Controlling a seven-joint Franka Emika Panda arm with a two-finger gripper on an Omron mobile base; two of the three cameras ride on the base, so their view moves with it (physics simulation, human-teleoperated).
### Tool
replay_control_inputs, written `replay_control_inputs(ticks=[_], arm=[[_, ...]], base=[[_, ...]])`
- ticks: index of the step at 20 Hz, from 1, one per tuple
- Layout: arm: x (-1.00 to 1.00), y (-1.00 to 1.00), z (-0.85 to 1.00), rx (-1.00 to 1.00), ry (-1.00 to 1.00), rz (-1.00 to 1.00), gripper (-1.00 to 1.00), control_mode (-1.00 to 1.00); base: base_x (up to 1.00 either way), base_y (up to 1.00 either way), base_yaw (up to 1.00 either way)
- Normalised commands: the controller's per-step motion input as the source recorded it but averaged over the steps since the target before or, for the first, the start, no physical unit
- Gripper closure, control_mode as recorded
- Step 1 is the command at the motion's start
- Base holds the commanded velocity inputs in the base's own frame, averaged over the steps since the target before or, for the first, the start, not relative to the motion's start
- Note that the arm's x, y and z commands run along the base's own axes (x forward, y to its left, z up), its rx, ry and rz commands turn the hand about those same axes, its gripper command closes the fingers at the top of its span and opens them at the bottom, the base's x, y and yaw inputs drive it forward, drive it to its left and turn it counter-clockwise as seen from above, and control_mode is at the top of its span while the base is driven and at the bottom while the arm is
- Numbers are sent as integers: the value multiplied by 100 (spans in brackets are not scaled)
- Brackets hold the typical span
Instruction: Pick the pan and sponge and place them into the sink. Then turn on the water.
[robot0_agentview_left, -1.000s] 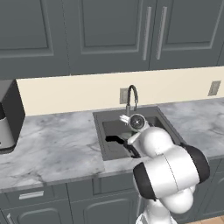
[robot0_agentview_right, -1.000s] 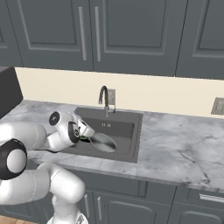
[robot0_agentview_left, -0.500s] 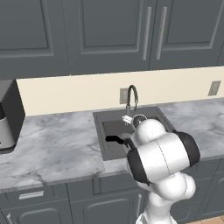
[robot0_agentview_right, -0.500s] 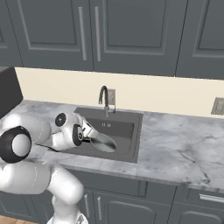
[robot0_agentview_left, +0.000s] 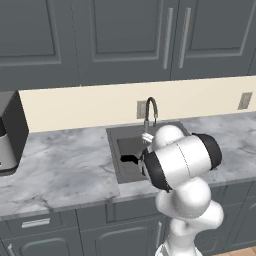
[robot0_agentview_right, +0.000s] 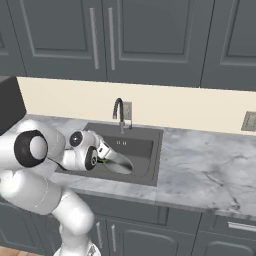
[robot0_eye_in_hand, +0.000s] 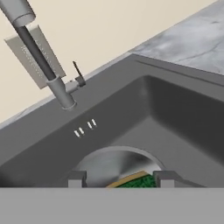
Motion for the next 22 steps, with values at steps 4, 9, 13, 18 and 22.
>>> replay_control_inputs(ticks=[4,9,13,18,22], arm=[[16,-8,-19,1,0,0,100,-100],[16,-5,-23,1,0,0,100,-100],[16,-5,-23,1,-1,0,100,-100],[17,-2,-25,0,-1,0,100,-100],[15,0,-25,0,-3,0,100,-100]], base=[[0,0,0],[0,0,0],[0,0,0],[0,0,0],[0,0,0]])
